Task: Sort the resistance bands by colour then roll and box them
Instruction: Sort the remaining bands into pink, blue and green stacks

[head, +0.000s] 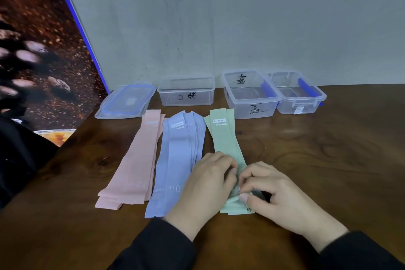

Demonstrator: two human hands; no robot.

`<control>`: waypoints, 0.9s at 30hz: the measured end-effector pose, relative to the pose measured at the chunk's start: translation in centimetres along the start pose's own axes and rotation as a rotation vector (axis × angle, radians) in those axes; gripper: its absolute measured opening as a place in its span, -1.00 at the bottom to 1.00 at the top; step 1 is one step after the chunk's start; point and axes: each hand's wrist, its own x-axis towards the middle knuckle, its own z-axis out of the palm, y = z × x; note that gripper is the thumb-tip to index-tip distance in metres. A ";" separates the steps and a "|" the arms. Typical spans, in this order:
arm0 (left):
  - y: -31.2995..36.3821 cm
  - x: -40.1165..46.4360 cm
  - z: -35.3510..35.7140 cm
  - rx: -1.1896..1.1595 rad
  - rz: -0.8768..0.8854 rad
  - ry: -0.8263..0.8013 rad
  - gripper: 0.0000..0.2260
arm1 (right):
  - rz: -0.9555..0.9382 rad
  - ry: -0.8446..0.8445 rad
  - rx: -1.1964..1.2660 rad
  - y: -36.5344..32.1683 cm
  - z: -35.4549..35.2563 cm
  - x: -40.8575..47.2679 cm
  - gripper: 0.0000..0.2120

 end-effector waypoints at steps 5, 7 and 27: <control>1.0 0.0 -1.3 -0.128 -0.043 0.057 -0.68 | 0.010 0.103 0.023 -0.2 0.0 0.3 -0.82; 1.9 0.1 -2.5 -0.212 -0.012 0.074 -0.68 | 0.029 0.219 0.062 -0.2 -0.1 0.5 -0.79; 8.6 10.0 -8.3 -0.405 -0.016 0.123 -0.93 | 0.461 0.309 0.195 -2.2 -9.5 8.1 -0.65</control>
